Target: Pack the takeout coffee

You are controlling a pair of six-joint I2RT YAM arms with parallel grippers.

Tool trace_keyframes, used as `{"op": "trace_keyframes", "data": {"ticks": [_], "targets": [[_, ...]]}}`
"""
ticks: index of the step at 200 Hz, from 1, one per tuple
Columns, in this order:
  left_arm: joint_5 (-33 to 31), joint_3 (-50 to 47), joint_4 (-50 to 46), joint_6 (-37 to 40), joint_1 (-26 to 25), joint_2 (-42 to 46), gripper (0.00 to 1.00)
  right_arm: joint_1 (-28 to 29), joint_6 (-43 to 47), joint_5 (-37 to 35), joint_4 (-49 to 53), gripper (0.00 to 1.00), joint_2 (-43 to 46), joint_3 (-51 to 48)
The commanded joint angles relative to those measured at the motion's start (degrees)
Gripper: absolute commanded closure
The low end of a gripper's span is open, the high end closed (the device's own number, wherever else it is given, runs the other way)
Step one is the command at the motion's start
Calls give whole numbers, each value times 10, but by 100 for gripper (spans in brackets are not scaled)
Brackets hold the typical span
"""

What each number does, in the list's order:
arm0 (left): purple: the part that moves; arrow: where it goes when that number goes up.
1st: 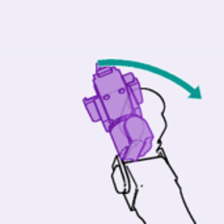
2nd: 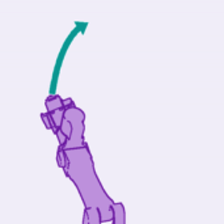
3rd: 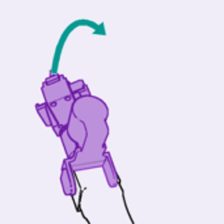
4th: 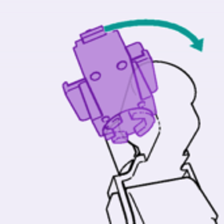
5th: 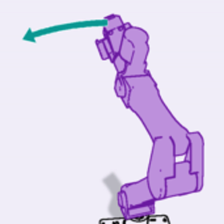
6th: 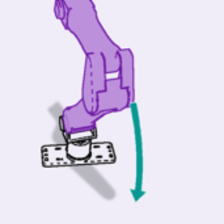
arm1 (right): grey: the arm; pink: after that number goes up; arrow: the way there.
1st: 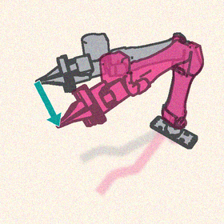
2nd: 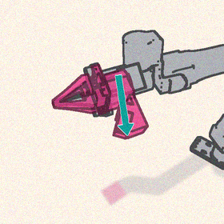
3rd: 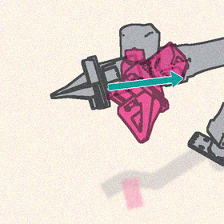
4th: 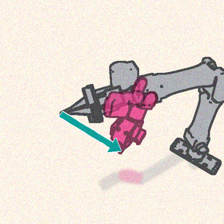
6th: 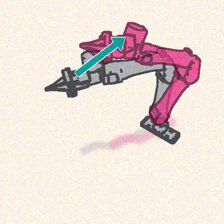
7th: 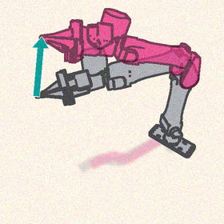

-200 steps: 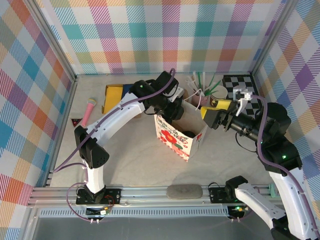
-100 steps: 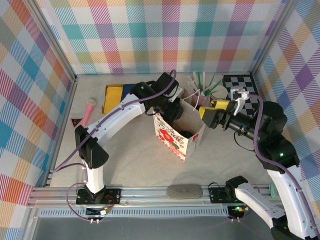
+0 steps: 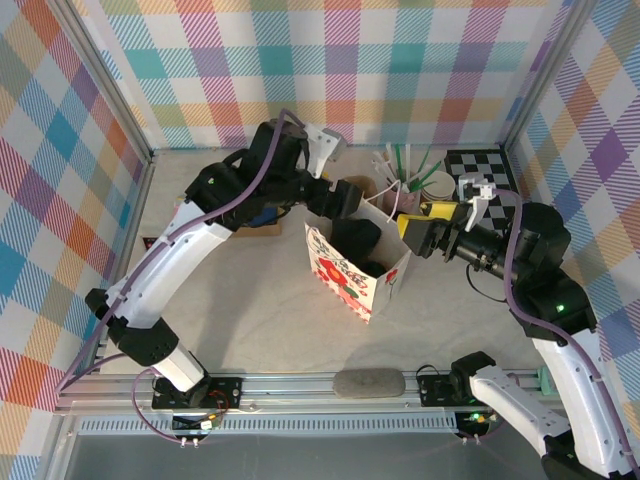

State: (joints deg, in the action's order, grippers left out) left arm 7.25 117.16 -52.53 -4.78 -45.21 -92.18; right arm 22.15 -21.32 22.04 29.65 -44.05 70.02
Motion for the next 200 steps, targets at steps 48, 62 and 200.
{"op": "trace_keyframes", "data": {"ticks": [48, 62, 200], "targets": [[-21, -27, 16, -15, 4, 1, 15, 1, 16, -26, 24, 15, -6, 5], [-25, -41, 28, -25, 8, 10, 15, 1, 19, -37, 45, 15, -16, 14], [-14, -435, 217, -263, 190, 289, 14, -25, 5, -310, 242, 17, -174, 55]]}}
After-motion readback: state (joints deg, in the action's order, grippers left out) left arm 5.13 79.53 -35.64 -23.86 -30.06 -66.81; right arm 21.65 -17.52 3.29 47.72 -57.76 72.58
